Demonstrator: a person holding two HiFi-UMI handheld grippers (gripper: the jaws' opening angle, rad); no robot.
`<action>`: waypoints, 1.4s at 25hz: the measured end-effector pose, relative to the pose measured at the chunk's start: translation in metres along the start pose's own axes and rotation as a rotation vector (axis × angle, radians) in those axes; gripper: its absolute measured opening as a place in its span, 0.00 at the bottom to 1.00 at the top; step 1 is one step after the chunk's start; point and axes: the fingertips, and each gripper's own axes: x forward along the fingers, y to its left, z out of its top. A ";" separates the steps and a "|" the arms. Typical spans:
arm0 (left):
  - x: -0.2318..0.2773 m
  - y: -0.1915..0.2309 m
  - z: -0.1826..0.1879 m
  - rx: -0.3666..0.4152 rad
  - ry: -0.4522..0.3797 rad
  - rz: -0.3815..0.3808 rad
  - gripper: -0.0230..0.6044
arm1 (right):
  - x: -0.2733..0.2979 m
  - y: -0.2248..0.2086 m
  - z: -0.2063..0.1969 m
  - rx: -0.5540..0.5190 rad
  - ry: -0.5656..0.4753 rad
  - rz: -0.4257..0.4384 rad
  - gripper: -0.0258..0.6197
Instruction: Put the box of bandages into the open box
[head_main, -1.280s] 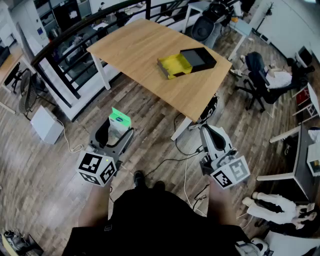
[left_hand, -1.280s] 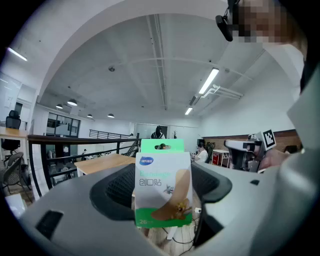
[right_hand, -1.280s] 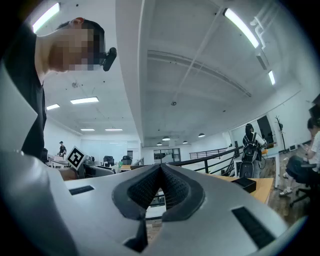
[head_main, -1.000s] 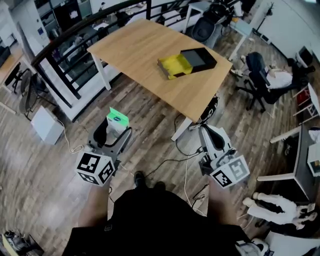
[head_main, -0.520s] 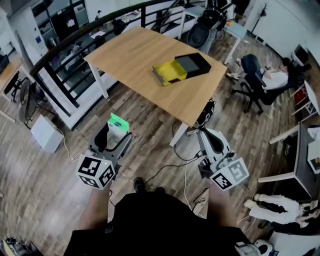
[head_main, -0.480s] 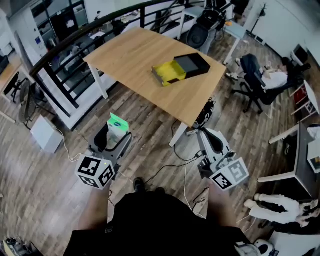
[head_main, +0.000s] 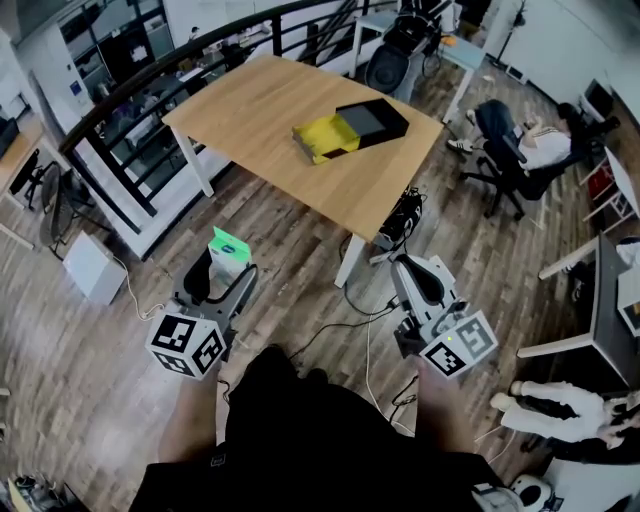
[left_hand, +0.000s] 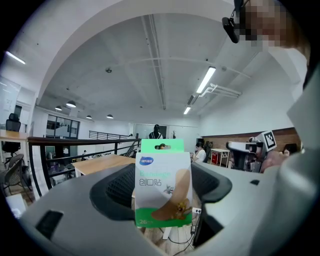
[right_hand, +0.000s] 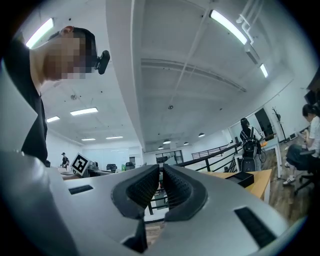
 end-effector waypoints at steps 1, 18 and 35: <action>0.000 -0.002 -0.001 -0.003 0.003 0.001 0.59 | -0.003 -0.001 -0.001 0.006 0.003 0.001 0.10; 0.057 0.038 -0.013 -0.039 0.028 -0.021 0.59 | 0.051 -0.038 -0.019 0.039 0.054 0.003 0.10; 0.155 0.156 -0.003 -0.083 0.040 -0.043 0.59 | 0.199 -0.095 -0.037 0.064 0.111 -0.001 0.10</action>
